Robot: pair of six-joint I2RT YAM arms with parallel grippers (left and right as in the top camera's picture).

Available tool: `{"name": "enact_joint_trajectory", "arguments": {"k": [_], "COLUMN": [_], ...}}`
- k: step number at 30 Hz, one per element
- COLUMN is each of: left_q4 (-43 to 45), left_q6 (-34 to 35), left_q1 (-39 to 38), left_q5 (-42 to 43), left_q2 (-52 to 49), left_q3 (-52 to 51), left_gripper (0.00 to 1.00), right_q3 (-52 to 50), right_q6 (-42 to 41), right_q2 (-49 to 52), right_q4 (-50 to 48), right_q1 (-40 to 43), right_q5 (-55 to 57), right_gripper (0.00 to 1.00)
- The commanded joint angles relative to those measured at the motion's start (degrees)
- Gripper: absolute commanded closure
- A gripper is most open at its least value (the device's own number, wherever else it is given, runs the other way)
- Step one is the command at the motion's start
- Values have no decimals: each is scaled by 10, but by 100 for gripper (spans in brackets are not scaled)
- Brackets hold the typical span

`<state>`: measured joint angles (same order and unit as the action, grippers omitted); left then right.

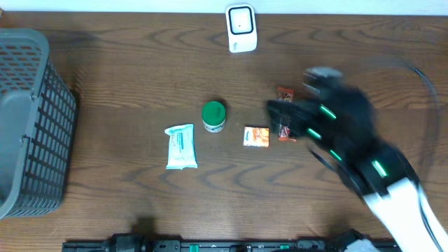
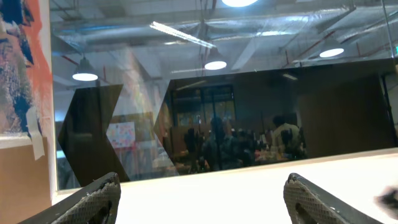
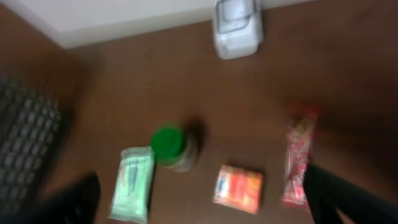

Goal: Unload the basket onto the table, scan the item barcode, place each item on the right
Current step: 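Swing the right gripper over the table toward the green-lidded jar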

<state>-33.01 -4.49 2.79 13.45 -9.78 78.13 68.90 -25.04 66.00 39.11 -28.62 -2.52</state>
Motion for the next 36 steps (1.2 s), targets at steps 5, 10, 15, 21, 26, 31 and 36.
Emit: {"name": "enact_joint_trajectory", "arguments": {"k": [5,10,15,21,26,31,36], "left_q4": [-16,-37,-71,-112,-117,-120,-120], "left_q6": [-5,-56,-64,-64,-64,-64,-64], "left_q1": [-1,-1,-1,-2,-11,-31,-39], "left_q5": [4,3,-54,-76,-76,-81,-82], "left_q2": [1,1,1,1,1,1,1], "left_q3": [-1,-1,-1,-1,0,0,-4], "left_gripper": [16,16,16,16,16,16,16], "right_q3": [303,329,329,329,329,329,337], "right_q6": [45,-5,-361,-623,-651,-612,-640], "right_q2": [276,347,351,372,398,398,398], "right_q4": [113,28,55,102,104,156,160], "right_q1": [-113,-131,-116,-100,-103,-118,-127], "right_q5": [-41,-84,-37,-18,-3,7,-71], "right_gripper": [1,1,1,1,1,1,11]}}
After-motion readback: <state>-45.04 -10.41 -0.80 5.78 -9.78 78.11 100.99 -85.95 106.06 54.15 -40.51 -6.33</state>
